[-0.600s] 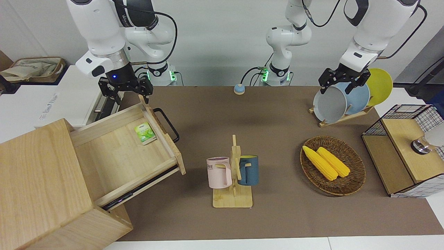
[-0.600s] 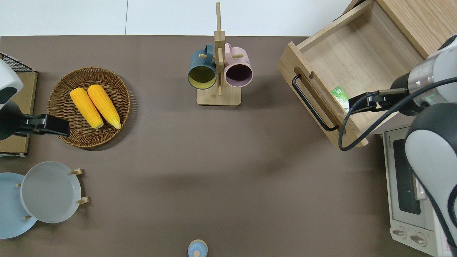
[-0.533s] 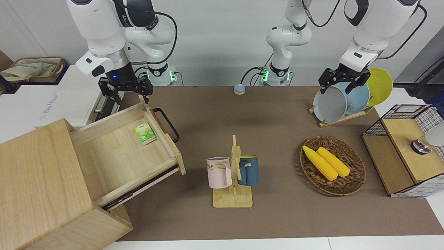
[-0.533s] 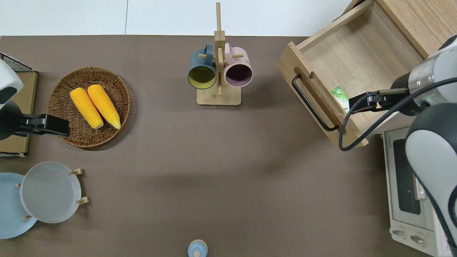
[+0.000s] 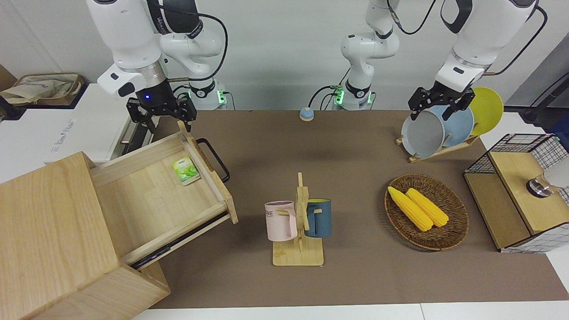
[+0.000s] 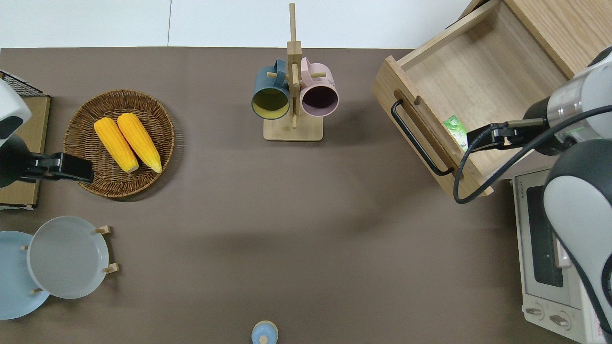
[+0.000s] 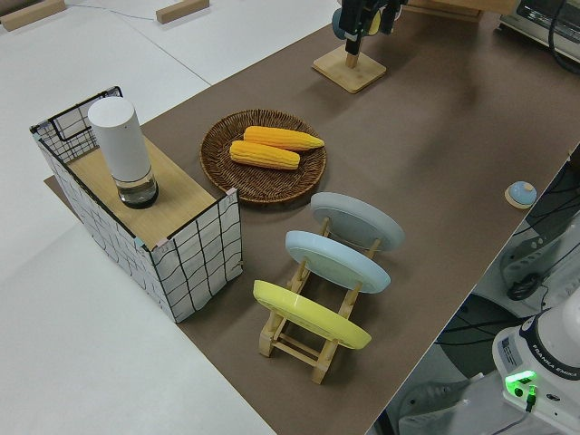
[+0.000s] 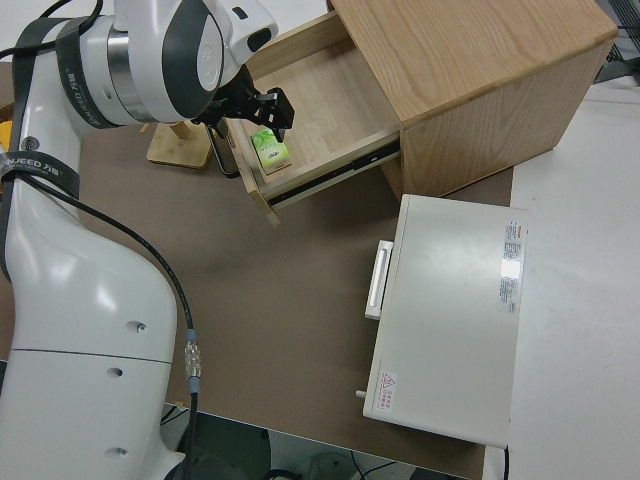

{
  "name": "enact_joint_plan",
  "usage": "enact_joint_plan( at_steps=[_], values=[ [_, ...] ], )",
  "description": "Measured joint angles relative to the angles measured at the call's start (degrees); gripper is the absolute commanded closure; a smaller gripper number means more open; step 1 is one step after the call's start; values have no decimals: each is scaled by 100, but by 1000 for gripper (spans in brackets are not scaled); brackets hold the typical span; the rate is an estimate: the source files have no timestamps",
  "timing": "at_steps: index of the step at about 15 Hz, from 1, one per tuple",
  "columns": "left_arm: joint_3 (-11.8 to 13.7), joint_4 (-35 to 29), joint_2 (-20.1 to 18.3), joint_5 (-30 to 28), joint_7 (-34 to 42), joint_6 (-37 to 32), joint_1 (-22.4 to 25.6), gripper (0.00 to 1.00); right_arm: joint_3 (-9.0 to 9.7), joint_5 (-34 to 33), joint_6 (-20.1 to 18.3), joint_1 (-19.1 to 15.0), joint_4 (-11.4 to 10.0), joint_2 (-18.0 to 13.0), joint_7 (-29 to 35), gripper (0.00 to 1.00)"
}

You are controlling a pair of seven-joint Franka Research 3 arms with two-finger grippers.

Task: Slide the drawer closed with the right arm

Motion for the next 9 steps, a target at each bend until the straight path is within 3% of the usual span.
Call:
enact_joint_plan(
  at_steps=[9],
  values=[
    [0, 0, 0, 0, 0, 0, 0, 7, -9, 0, 0, -6, 0, 0, 0, 30]
  ],
)
